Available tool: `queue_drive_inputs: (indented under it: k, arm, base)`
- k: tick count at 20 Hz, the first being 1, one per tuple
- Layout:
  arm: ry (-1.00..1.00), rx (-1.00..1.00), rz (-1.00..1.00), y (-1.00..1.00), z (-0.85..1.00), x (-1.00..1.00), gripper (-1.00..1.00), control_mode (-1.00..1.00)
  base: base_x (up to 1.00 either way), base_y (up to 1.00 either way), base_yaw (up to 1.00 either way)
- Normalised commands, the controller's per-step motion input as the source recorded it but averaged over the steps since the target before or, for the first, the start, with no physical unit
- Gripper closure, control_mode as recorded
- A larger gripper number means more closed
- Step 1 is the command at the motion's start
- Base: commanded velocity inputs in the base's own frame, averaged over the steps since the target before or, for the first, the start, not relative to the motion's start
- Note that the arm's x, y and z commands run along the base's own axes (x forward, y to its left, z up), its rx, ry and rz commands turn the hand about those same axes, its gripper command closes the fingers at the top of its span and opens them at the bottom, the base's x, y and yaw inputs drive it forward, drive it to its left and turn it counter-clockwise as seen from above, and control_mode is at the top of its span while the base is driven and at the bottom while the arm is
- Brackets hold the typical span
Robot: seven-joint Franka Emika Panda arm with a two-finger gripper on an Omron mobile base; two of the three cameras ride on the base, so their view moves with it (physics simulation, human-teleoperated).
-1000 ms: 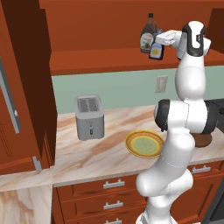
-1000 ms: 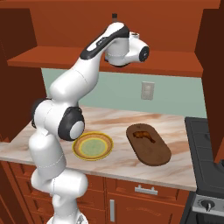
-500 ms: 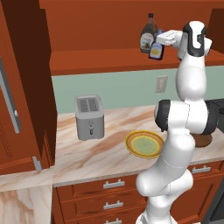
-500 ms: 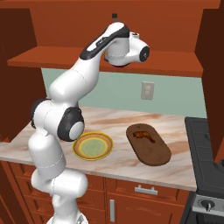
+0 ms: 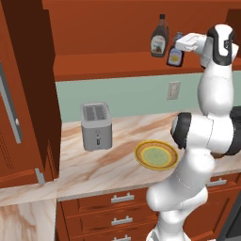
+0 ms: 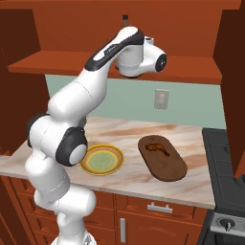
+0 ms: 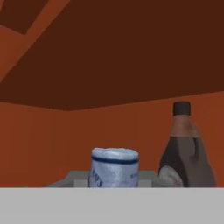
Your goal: Pick the chicken drumstick from the plate and place it on the cutting board. Then pick the condiment bottle from the cabinet and place it next to the cutting board.
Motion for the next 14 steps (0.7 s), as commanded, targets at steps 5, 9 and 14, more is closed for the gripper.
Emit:
queue_drive_inputs:
  k: [5, 9, 14]
  arm:
    - [-0.07, 0.0, 0.0, 0.03, 0.01, -0.52, 1.0, -1.0]
    - [-0.09, 0.0, 0.0, 0.1, 0.11, -0.51, 1.0, -1.0]
    - [-0.08, 0.0, 0.01, 0.15, 0.21, -0.52, 1.0, -1.0]
  base:
    - [0.0, 0.0, 0.0]
    - [0.0, 0.0, 0.0]
    - [0.0, 0.0, 0.0]
